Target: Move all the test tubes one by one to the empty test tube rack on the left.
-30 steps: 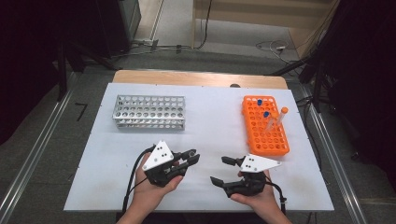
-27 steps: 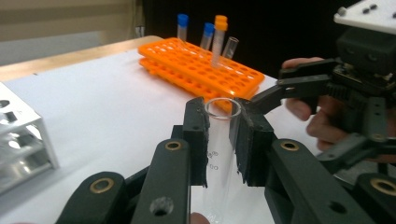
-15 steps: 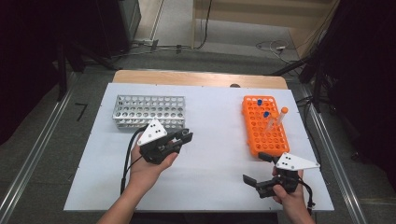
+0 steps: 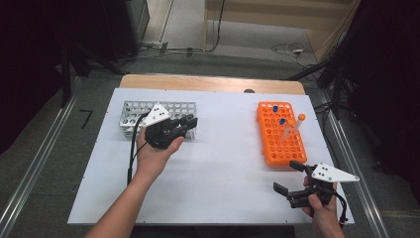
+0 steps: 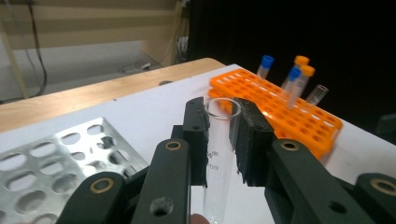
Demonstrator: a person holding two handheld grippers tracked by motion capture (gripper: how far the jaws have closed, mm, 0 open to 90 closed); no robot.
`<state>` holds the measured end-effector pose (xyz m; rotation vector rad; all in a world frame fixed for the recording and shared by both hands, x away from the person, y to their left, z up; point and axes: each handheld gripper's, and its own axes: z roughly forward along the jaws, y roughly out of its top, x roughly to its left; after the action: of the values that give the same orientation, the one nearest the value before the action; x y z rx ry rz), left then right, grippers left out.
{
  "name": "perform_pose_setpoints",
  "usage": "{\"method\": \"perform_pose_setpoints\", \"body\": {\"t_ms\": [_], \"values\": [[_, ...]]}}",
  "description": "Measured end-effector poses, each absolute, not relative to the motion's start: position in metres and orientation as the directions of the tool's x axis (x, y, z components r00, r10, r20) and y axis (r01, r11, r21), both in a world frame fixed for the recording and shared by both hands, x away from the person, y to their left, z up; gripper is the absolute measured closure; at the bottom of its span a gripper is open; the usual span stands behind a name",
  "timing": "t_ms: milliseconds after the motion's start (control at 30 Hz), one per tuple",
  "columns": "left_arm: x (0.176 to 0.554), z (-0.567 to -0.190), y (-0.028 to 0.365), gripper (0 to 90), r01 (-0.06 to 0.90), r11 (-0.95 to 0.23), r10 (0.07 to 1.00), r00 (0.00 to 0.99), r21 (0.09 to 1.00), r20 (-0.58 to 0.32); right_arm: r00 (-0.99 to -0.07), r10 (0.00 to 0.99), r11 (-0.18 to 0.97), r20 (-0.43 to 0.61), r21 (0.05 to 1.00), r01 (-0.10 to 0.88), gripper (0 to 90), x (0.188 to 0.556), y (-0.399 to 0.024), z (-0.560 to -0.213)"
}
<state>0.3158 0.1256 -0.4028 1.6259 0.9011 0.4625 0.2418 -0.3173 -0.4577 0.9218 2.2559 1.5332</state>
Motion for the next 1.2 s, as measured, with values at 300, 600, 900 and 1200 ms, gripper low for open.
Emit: {"method": "perform_pose_setpoints", "body": {"t_ms": [300,600,900,1200], "values": [[0.338,-0.398,0.134,76.2,0.311,-0.023,0.792,0.586,0.950,-0.173,-0.759,0.640,0.246,0.122,0.903,0.352,0.0,0.241,-0.321,-0.460],[0.360,-0.391,0.135,76.2,0.299,-0.014,0.817,0.554,0.954,-0.161,-0.763,0.636,0.255,0.116,0.901,0.350,0.0,0.242,-0.320,-0.461],[0.386,-0.390,0.137,76.2,0.293,0.020,0.845,0.506,0.956,-0.173,-0.765,0.633,0.260,0.117,0.899,0.352,0.0,0.242,-0.320,-0.463],[0.411,-0.402,0.133,76.2,0.305,0.044,0.862,0.470,0.951,-0.190,-0.764,0.634,0.266,0.120,0.894,0.361,0.0,0.242,-0.319,-0.465]]}}
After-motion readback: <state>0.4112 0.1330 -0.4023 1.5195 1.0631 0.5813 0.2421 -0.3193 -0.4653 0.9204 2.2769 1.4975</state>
